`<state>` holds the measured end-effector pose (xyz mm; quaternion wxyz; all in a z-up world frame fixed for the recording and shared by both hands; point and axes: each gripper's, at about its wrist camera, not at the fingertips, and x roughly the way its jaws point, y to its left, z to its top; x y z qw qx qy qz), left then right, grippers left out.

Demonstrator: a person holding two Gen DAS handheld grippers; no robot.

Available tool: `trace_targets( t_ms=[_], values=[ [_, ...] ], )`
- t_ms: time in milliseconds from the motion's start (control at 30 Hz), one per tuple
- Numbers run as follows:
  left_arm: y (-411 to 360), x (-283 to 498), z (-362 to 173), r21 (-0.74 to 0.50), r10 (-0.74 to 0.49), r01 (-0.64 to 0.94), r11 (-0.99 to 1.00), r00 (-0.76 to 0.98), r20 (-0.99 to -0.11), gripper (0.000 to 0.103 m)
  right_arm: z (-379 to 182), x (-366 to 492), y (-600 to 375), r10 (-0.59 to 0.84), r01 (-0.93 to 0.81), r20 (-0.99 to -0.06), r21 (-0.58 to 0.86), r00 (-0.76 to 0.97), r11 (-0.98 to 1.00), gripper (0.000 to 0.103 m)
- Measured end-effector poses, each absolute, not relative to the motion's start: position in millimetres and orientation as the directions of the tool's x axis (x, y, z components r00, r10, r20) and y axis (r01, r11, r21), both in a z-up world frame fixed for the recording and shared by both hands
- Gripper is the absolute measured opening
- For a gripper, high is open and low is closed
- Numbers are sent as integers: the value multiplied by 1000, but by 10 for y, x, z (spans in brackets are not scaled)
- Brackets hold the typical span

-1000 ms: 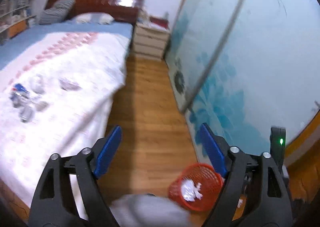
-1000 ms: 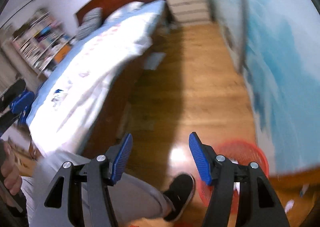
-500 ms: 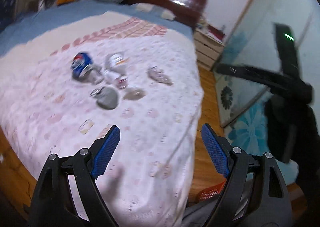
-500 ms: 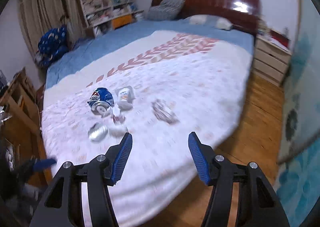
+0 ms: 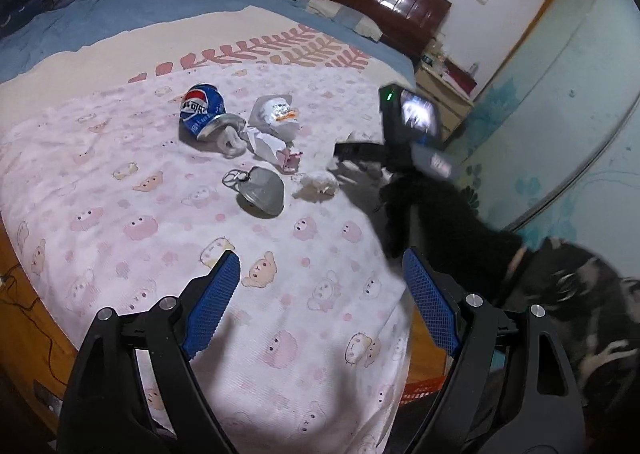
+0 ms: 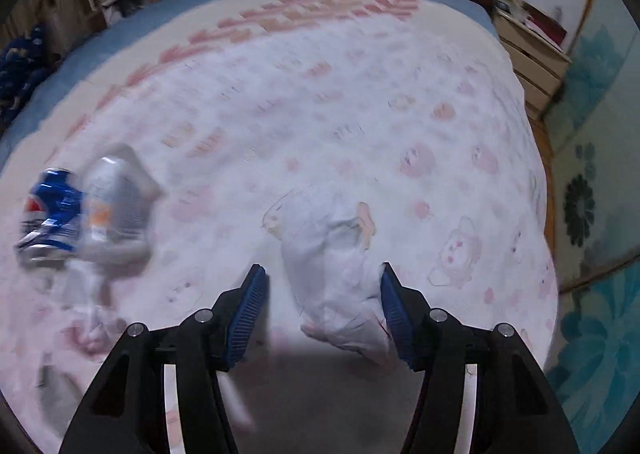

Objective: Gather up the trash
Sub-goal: 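Grasp the crumpled checked paper with the right gripper while the left gripper grasps the Pepsi can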

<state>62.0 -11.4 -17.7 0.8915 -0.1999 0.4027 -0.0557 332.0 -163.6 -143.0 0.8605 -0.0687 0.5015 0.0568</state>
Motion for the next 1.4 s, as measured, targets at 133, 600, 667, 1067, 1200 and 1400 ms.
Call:
trace_targets(
  t_ms=[133, 600, 667, 1067, 1200, 1400],
  values=[
    [-50, 613, -215, -403, -256, -73, 912, 665, -701, 83, -1428, 3282, -1609, 35, -183, -846, -74, 532, 980, 34],
    [432, 697, -152, -367, -129, -209, 907, 690, -712, 83, -341, 1642, -1742, 355, -388, -733, 135, 580, 912, 34],
    [514, 797, -142, -360, -112, -226, 905, 689, -716, 83, -232, 1319, -1817, 396, -403, -707, 169, 586, 899, 34],
    [725, 1753, -202, -237, -22, -210, 949, 704, -710, 83, -465, 789, -2367, 421, -295, -737, 306, 529, 905, 34],
    [899, 2149, -437, -196, 1, -214, 957, 678, -735, 83, -504, 886, -2409, 408, -288, -731, 294, 546, 911, 35],
    [1070, 2663, -927, -182, 5, -259, 949, 585, -811, 83, -586, 1062, -2304, 417, -301, -751, 297, 513, 906, 35]
  ],
)
